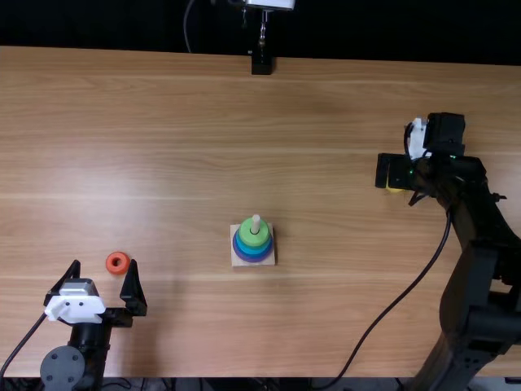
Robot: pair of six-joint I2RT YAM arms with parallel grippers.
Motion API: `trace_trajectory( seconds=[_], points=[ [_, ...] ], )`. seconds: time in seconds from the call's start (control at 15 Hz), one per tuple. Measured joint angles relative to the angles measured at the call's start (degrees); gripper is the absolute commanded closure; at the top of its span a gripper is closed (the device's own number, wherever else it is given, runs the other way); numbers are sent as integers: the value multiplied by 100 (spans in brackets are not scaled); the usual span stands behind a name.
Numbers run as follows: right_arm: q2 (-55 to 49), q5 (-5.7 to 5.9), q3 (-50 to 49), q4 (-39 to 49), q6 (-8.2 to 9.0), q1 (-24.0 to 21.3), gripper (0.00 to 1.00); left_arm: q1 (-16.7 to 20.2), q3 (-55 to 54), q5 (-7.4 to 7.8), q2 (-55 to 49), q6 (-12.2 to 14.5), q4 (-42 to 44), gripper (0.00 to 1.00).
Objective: Build the Hanoi tower: stack the rings onto the peg from bottom to top in this color order: purple, dark blue, light blue, dark green, light green, yellow, orange.
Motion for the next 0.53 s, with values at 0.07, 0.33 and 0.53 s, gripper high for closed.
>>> trace_trajectory(
  seconds=[0.07, 0.33, 0.53],
  points=[
    [26, -2, 0, -127, 11, 0, 0, 0, 0, 0, 0, 2, 0, 0],
    [149, 2, 61, -278, 15, 0, 0, 0, 0, 0, 2, 2, -2, 0],
    [225, 0, 284, -299, 15, 0, 0, 0, 0, 2, 0, 0, 0, 0]
  ],
)
